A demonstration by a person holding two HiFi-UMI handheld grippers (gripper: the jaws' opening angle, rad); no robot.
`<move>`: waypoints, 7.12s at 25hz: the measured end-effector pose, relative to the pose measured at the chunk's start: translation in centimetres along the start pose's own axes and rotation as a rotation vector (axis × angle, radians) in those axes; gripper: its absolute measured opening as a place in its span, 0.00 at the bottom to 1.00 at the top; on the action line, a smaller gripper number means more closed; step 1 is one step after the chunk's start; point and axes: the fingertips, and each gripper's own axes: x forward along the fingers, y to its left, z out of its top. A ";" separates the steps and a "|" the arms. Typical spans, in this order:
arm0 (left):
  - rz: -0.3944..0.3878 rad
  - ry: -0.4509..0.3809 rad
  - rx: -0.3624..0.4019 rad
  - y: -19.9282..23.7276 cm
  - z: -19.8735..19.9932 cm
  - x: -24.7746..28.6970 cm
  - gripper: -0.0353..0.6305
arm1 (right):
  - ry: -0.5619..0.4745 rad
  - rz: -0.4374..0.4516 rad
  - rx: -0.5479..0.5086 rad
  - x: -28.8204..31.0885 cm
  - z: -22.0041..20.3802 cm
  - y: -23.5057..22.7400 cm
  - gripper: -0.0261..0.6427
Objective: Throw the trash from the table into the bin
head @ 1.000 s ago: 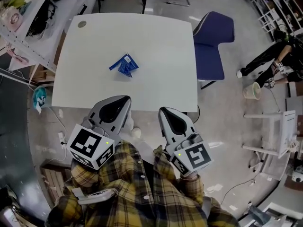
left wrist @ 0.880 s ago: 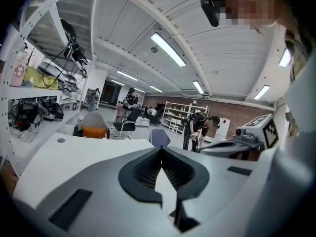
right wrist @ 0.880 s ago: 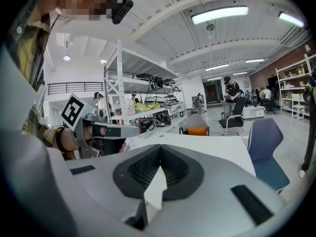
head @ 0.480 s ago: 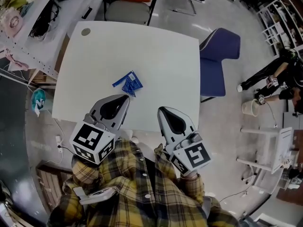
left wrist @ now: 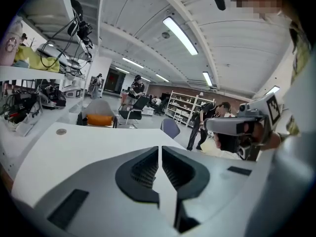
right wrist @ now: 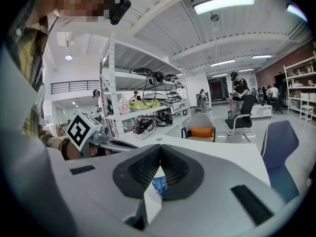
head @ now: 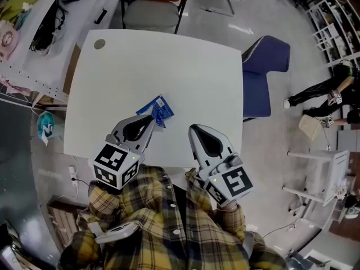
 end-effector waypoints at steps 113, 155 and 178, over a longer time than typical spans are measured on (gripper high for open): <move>-0.579 0.403 0.140 -55.2 -17.5 21.2 0.06 | -0.126 -0.668 0.446 -55.7 -20.2 -19.5 0.04; -0.172 0.632 0.017 -45.1 -45.1 47.8 0.06 | 0.138 -0.279 0.607 -46.9 -42.6 -38.6 0.04; -0.082 0.899 -0.017 -35.2 -66.1 56.7 0.32 | 0.136 -0.361 0.660 -42.7 -52.6 -39.8 0.04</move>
